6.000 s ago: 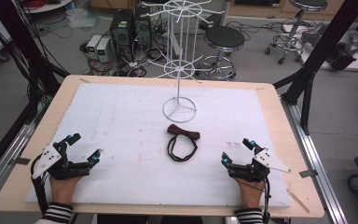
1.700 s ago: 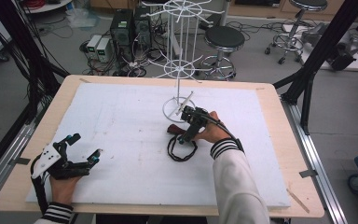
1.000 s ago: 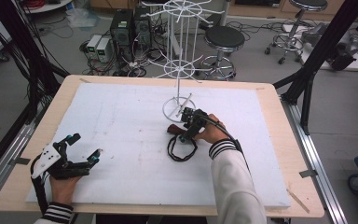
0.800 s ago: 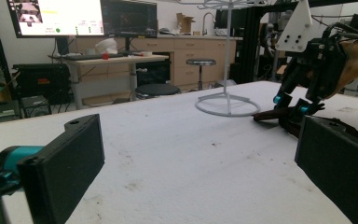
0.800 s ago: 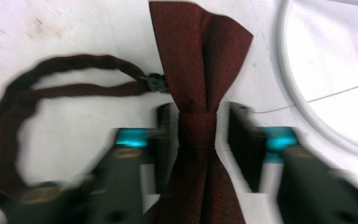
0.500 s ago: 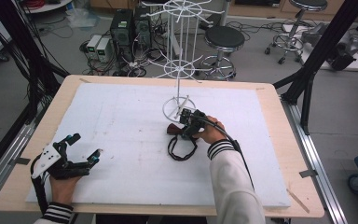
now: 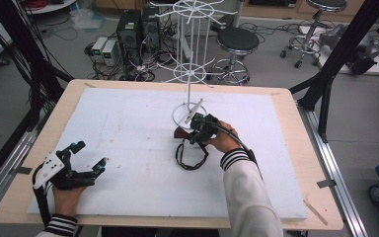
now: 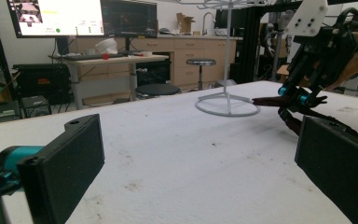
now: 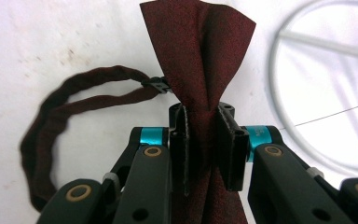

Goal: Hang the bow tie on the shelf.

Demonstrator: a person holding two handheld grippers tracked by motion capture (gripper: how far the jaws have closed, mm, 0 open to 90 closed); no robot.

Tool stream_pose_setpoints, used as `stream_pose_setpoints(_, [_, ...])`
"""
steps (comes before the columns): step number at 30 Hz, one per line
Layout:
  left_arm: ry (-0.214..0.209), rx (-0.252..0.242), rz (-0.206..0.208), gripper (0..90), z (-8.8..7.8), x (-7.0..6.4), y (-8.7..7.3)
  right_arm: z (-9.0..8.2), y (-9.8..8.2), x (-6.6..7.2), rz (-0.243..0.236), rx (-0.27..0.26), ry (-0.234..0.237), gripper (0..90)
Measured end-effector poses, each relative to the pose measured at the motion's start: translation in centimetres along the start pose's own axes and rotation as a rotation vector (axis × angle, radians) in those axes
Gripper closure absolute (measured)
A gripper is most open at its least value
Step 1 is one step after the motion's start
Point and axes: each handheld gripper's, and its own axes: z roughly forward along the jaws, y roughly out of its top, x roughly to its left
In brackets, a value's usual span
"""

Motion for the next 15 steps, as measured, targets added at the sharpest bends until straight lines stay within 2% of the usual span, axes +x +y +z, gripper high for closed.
stream_pose_setpoints(9, [0.001,0.0,0.001,1.7,0.0,0.0,0.0,-2.2,0.0,0.4,0.014,-0.091,-0.02,77.4])
stream_pose_setpoints(10, [0.001,0.0,0.001,1.7,0.0,0.0,0.0,-2.6,0.1,0.6,0.014,-0.123,-0.026,77.4])
stream_pose_setpoints(11, [0.001,0.0,0.0,1.7,0.0,0.0,0.0,-2.6,0.1,0.6,0.014,-0.123,-0.026,77.4])
stream_pose_setpoints(15, [0.001,-0.001,0.001,1.7,0.0,0.0,0.0,-3.5,0.3,1.0,0.012,-0.177,-0.033,77.4])
